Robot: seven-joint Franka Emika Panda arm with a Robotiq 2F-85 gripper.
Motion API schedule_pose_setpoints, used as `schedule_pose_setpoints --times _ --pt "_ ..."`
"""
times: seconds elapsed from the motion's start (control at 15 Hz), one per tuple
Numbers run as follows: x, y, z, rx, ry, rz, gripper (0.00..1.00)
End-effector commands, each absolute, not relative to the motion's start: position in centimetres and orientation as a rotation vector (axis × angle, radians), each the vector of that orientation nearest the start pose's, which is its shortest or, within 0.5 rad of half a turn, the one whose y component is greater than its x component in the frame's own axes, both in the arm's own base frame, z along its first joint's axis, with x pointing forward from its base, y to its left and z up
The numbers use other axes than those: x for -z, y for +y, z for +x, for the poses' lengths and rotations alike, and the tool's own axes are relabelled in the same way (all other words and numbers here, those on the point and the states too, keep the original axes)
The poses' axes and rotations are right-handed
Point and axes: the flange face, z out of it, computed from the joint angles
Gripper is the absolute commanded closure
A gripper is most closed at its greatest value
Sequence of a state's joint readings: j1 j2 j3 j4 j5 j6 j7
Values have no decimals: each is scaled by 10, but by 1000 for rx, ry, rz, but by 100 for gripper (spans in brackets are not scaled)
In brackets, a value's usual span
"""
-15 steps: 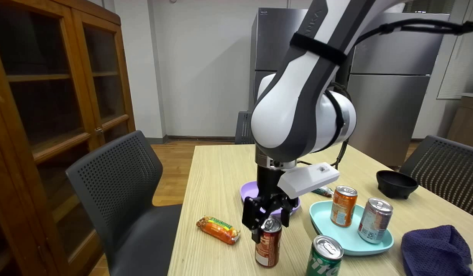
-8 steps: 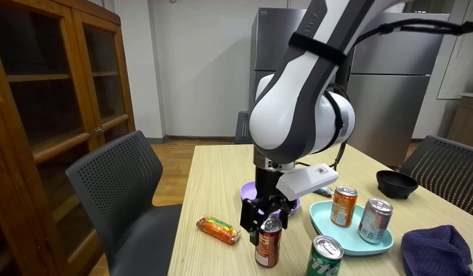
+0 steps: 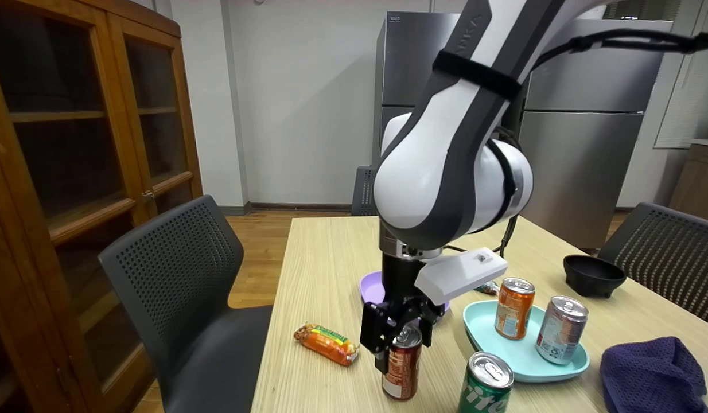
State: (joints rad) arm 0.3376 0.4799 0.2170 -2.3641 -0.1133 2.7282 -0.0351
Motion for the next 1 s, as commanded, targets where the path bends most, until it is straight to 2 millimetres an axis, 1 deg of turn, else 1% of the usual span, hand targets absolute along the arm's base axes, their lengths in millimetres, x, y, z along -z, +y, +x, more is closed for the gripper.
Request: schedule_pose_setpoints --times 0.0,0.07,0.13,0.27,0.4,0.67,0.93 --pt "-128 271 402 -149 -1068 -2940 26" --pt "-128 271 402 -147 -1076 -2939 26" --pt "-127 272 401 -146 -1085 -2936 32" --pt "-127 273 400 -147 -1097 -2923 48" --pt "-129 273 399 -140 -1100 -2925 62" --pt "-141 270 394 -123 -1105 -2921 62" --pt "-163 262 390 -75 -1098 -2933 62"
